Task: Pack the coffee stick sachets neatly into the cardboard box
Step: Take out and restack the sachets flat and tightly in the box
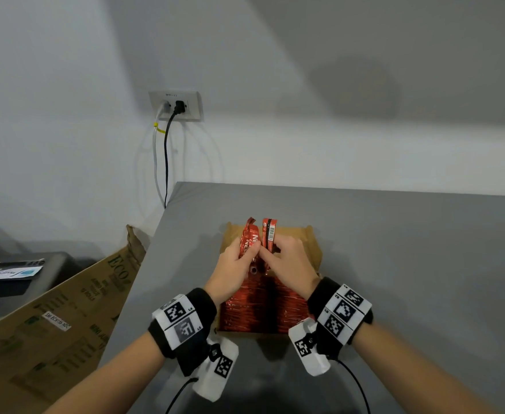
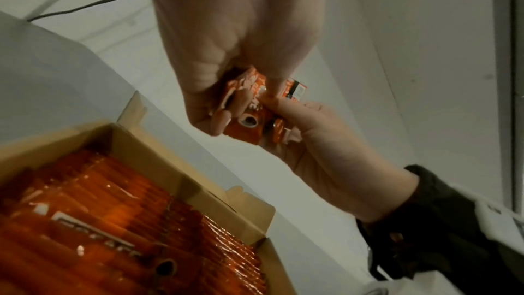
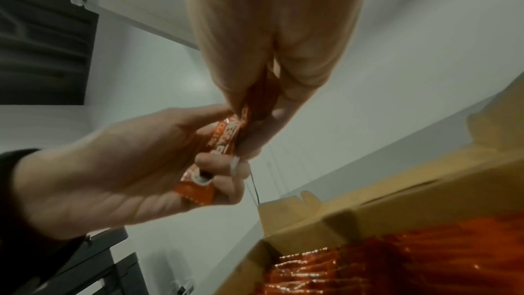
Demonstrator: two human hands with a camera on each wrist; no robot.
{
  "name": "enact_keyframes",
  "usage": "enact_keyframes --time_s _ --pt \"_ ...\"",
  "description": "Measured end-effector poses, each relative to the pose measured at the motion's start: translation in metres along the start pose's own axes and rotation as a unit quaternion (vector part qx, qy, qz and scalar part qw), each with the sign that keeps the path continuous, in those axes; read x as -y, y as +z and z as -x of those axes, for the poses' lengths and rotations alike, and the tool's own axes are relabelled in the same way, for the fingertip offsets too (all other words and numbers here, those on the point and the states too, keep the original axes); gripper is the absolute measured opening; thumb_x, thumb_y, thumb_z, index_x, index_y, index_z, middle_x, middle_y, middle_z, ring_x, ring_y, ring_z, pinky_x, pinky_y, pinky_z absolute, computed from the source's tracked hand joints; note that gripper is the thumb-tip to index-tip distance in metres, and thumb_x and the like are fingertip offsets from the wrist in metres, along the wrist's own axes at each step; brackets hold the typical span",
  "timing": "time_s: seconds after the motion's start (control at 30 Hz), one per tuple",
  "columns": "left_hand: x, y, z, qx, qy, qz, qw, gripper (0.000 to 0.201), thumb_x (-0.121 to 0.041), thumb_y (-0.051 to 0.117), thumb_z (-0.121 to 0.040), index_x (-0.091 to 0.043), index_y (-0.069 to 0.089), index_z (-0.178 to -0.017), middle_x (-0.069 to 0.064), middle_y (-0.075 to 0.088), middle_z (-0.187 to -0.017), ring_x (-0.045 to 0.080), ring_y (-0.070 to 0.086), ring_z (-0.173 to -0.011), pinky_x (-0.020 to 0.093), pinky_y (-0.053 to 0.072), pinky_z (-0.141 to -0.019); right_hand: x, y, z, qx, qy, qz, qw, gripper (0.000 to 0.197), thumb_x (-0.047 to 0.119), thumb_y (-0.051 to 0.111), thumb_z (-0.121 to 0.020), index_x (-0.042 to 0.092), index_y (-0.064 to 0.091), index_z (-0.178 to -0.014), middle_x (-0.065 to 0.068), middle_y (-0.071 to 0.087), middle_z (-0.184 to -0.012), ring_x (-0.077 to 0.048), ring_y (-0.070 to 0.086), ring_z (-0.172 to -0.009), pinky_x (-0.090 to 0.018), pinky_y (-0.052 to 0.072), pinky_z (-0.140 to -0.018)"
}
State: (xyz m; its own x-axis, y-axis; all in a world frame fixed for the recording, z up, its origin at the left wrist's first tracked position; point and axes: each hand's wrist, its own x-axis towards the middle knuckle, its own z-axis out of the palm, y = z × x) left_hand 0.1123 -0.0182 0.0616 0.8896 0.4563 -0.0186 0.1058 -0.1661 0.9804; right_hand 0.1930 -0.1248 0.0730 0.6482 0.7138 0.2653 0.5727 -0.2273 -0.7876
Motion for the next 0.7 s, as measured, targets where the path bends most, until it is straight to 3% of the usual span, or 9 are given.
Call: enact_keyframes --time_s 0.07,0.13,0.17,0.27,0.33,0.4,0.5,0.57,0.7 --pt "0.004 -0.004 -0.001 -0.024 0.001 -0.034 0.999 0.018 -0.027 0.044 -0.098 -0.019 0.059 -0.091 -0.008 0.059 -0.072 0.002 0.055 -0.059 0.018 0.042 -0.061 -0.002 0.0 0.0 0.028 0.008 -0.013 1.0 0.024 0.019 0.052 -0.095 0.009 0.064 -0.077 0.002 0.063 -0.067 -0.006 0.057 -0.056 -0.021 0.046 -0.057" --pt "0.008 -0.008 -0.001 -0.053 0.003 -0.081 0.995 0.023 -0.03 0.048 -0.096 -0.016 0.059 -0.082 -0.003 0.06 -0.073 0.016 0.055 -0.07 0.026 0.041 -0.066 -0.007 0.002 0.004 0.05 0.01 -0.009 0.999 0.028 0.021 0.043 -0.099 0.01 0.065 -0.086 0.005 0.061 -0.069 -0.003 0.056 -0.059 -0.019 0.046 -0.063" --pt "0.009 -0.009 0.0 -0.063 0.0 -0.087 0.994 0.023 -0.032 0.052 -0.093 -0.015 0.058 -0.08 -0.001 0.06 -0.073 0.019 0.053 -0.07 0.028 0.04 -0.066 -0.009 0.003 0.007 0.052 0.01 0.0 0.999 0.029 0.021 0.039 -0.1 0.011 0.065 -0.09 0.006 0.06 -0.07 -0.002 0.055 -0.061 -0.018 0.045 -0.063" --pt "0.007 -0.012 0.002 -0.07 -0.014 -0.098 0.993 0.033 -0.039 0.065 -0.083 -0.008 0.057 -0.084 -0.001 0.056 -0.071 0.014 0.05 -0.065 0.028 0.04 -0.063 -0.017 0.005 0.013 0.055 0.001 0.067 0.996 0.028 0.023 0.037 -0.099 0.008 0.061 -0.098 0.002 0.053 -0.074 -0.011 0.049 -0.067 -0.023 0.037 -0.065" --pt "0.009 -0.016 -0.004 -0.08 -0.012 -0.113 0.99 0.031 -0.033 0.062 -0.087 -0.002 0.057 -0.086 0.001 0.056 -0.071 0.015 0.052 -0.066 0.031 0.043 -0.065 -0.02 0.004 0.015 0.079 -0.006 0.12 0.99 0.039 0.03 0.032 -0.094 0.011 0.058 -0.117 0.003 0.044 -0.082 -0.011 0.043 -0.078 -0.019 0.03 -0.068" --pt "0.009 -0.019 -0.008 -0.075 -0.024 -0.081 0.994 0.026 -0.025 0.055 -0.092 -0.003 0.053 -0.079 0.003 0.053 -0.066 0.017 0.052 -0.062 0.035 0.046 -0.065 -0.023 0.001 0.014 0.095 -0.005 0.116 0.989 0.049 0.025 0.028 -0.092 0.009 0.047 -0.134 0.003 0.036 -0.086 -0.01 0.037 -0.083 -0.015 0.026 -0.072" --pt "0.007 -0.018 -0.007 -0.052 -0.023 -0.077 0.995 0.029 -0.028 0.056 -0.092 -0.014 0.048 -0.068 -0.004 0.044 -0.055 0.01 0.041 -0.05 0.025 0.037 -0.055 -0.027 -0.004 0.013 0.106 -0.021 0.113 0.988 0.044 0.009 0.035 -0.097 0.007 0.036 -0.141 0.002 0.036 -0.091 -0.005 0.032 -0.082 -0.011 0.03 -0.077" --pt "0.007 -0.017 -0.004 -0.05 -0.002 -0.111 0.993 0.027 -0.024 0.061 -0.09 -0.017 0.053 -0.065 -0.008 0.047 -0.054 0.004 0.041 -0.048 0.014 0.033 -0.049 -0.029 -0.008 0.011 0.104 -0.03 0.09 0.99 0.049 0.007 0.04 -0.097 0.012 0.029 -0.145 0.002 0.041 -0.093 -0.006 0.037 -0.082 -0.008 0.034 -0.079" --pt "0.011 -0.017 -0.004 -0.076 0.005 -0.12 0.99 0.017 -0.017 0.063 -0.088 -0.016 0.067 -0.071 -0.011 0.067 -0.069 0.0 0.057 -0.059 0.008 0.04 -0.058 -0.033 -0.014 0.008 0.06 -0.017 0.024 0.998 0.063 0.005 0.052 -0.092 0.02 0.024 -0.146 0.007 0.058 -0.097 0.002 0.053 -0.09 -0.002 0.037 -0.085"
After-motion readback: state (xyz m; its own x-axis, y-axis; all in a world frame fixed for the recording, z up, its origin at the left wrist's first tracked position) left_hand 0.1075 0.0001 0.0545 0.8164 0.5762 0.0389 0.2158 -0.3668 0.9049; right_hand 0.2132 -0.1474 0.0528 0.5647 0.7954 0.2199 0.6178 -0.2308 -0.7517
